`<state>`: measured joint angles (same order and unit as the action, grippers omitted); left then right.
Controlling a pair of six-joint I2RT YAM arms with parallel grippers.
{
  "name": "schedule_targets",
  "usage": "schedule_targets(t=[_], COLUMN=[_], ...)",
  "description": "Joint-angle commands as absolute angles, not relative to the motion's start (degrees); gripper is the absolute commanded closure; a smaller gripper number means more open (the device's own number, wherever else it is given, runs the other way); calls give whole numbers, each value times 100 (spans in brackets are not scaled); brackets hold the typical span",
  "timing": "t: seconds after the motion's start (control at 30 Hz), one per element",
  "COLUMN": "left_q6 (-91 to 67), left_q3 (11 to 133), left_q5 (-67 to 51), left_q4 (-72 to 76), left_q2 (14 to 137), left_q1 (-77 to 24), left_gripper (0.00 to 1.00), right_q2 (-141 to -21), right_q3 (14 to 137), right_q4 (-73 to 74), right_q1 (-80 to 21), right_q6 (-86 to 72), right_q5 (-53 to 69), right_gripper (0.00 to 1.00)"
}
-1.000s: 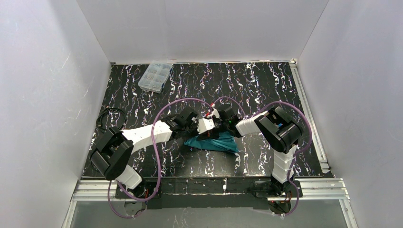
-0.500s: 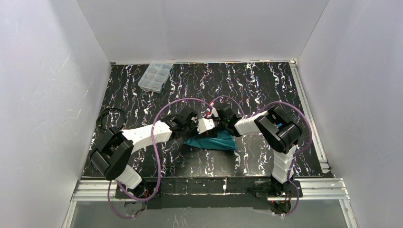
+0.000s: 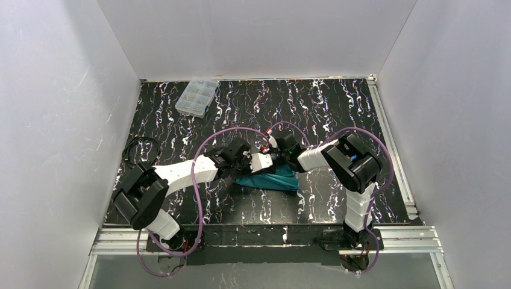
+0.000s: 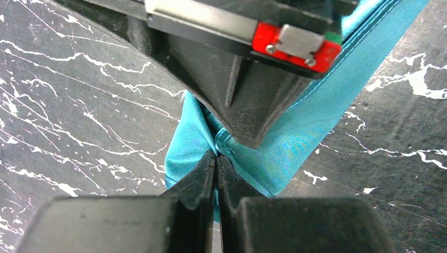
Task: Fold the napkin into a case and place the utensils inside
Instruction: Stuff the top corner of the smaller-rectangle-folded napkin into the folded napkin.
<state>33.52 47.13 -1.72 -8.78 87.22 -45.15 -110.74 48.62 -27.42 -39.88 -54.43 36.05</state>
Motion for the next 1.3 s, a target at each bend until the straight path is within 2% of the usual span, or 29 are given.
schedule_targets(t=[0.0, 0.3, 0.73, 1.27], left_q6=[3558, 3728, 3279, 3907], left_q3=[4564, 4500, 5182, 4496], left_q5=[-301, -185, -248, -80], left_q4=[-894, -747, -1330, -691], left_q2=[8507, 8560, 8639, 8691], left_q1=[-4599, -4697, -4676, -4680], left_gripper=[100, 100, 100, 100], right_q2=[-11113, -11120, -11409, -11222], right_q3=[5193, 5278, 4958, 4991], right_q4=[-2756, -2708, -2741, -3341], right_q1=[-3923, -3925, -3994, -3995], right_q6=[-5285, -5257, -5109, -5600], right_q5=[3691, 3765, 3500, 3671], right_gripper=[99, 99, 99, 99])
